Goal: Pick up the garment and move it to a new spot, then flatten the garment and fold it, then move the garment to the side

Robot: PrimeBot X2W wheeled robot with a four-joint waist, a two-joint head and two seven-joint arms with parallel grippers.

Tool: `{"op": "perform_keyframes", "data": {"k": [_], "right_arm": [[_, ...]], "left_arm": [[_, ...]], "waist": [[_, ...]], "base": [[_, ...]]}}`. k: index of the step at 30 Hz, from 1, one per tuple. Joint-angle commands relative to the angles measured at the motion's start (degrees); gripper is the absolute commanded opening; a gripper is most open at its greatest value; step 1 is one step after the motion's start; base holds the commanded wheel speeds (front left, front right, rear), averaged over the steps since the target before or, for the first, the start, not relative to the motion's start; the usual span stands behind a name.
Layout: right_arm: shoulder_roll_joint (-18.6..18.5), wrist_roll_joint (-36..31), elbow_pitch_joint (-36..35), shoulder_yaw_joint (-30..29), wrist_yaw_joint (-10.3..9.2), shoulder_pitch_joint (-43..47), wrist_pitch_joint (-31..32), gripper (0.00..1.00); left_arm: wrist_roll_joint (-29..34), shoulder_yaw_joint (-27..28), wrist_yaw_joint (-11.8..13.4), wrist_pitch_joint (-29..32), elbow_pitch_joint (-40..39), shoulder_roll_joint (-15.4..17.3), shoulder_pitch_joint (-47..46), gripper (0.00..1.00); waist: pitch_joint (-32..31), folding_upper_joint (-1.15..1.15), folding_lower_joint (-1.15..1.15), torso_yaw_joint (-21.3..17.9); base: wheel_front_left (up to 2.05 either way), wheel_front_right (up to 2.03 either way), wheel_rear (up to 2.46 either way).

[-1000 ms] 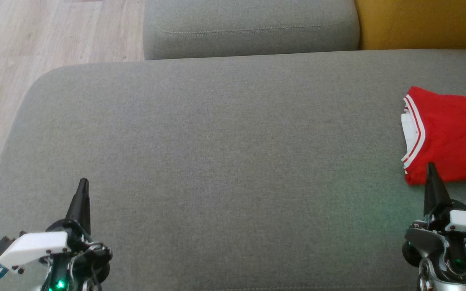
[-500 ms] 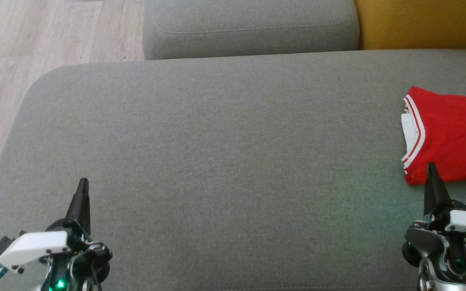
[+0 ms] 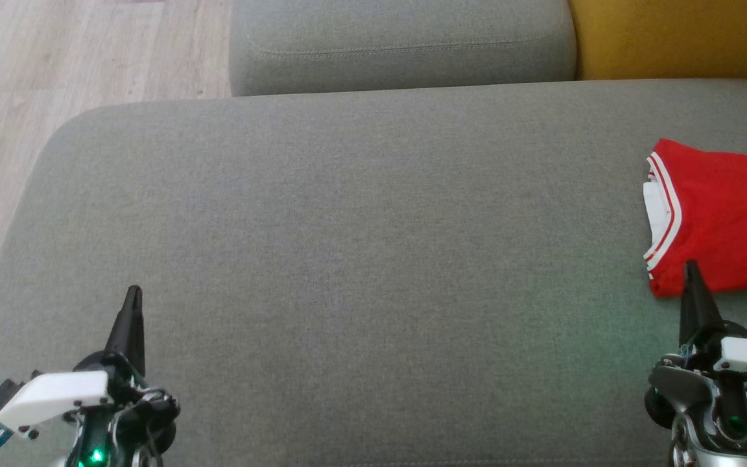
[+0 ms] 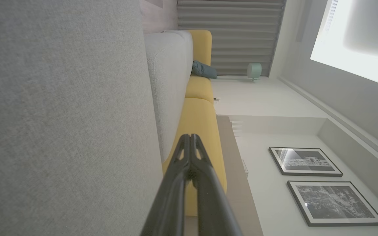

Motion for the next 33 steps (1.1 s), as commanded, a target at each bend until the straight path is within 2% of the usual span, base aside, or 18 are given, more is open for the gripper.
{"op": "perform_keyframes", "data": {"k": [1,33], "right_arm": [[-0.3,0.4,-2.4,1.2,0.39,-1.0,0.4,0.00],[-0.3,0.4,-2.4,1.2,0.39,-1.0,0.3,0.00]], "left_arm": [[-0.3,2.0,-0.4,0.4,-2.2,0.9,-3.2,0.00],[-0.3,2.0,-0.4,0.4,-2.2,0.9,-3.2,0.00]], "waist": [[0.0,0.00,0.00,0.0],[0.0,0.00,0.00,0.0]], "base": [[0.00,0.00,0.00],[0.00,0.00,0.00]]}}
